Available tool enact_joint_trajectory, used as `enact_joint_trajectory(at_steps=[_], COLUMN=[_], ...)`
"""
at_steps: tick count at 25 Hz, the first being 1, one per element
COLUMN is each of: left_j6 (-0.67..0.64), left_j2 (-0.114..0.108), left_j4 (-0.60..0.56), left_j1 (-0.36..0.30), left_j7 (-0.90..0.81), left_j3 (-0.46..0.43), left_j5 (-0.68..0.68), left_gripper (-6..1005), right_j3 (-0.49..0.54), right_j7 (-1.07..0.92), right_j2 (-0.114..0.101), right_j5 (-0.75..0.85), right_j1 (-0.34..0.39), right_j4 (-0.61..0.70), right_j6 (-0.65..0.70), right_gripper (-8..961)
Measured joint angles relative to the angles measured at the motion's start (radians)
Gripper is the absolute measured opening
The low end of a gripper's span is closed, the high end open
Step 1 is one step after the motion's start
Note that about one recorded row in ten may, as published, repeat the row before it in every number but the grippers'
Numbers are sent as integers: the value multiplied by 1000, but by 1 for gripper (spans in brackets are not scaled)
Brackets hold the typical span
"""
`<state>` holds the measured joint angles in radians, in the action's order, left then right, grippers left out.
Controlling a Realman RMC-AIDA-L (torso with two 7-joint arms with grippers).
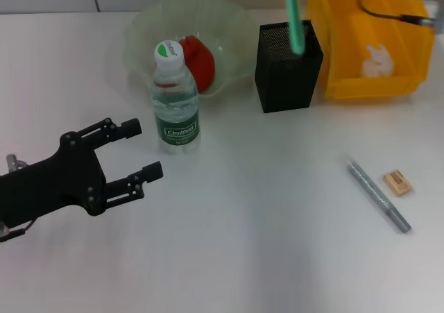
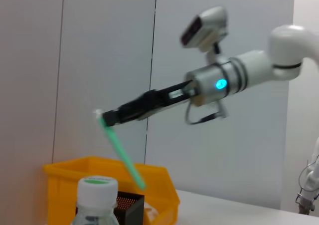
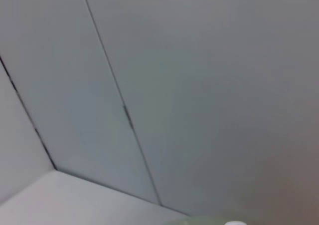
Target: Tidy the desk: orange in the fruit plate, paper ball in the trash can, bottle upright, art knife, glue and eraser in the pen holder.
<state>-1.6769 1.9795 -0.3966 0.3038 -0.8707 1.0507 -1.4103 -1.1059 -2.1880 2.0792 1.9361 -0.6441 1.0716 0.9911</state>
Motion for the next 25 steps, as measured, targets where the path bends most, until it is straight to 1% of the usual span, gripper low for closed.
enact_joint_trajectory(at_steps=[1, 2, 5, 7, 8, 13, 16, 21, 25], left_j6=[0, 0, 0, 0, 0, 0, 0, -3, -3], left_j2=[0, 5, 10, 10, 14, 15, 15, 17, 17], left_j4=[0, -1, -1, -1, 2, 5, 5, 2, 2], left_j1=[0, 3, 3, 3, 3, 2, 2, 3, 3], left_j7=[0, -6, -7, -7, -7, -4, -5, -8, -8], left_j3=[0, 0, 0, 0, 0, 0, 0, 0, 0], left_j5=[0, 0, -1, -1, -1, -1, -1, -1, 0], left_gripper=[770, 770, 770, 770, 770, 770, 770, 770, 770], right_j3=[17, 38, 79, 97, 100, 93, 90, 80, 78], right_j7=[54, 111, 208, 243, 254, 293, 317, 335, 338], right_j2=[0, 0, 0, -1, -1, -1, 0, 1, 3], right_j5=[-43, -86, -166, -201, -210, -215, -216, -217, -219], right_j1=[-30, -56, -92, -97, -97, -97, -107, -115, -107], right_j4=[-68, -131, -229, -252, -254, -287, -349, -389, -384], right_j6=[-13, -23, -36, -46, -54, -126, -152, -152, -134], right_gripper=[164, 163, 163, 163, 163, 164, 164, 163, 226])
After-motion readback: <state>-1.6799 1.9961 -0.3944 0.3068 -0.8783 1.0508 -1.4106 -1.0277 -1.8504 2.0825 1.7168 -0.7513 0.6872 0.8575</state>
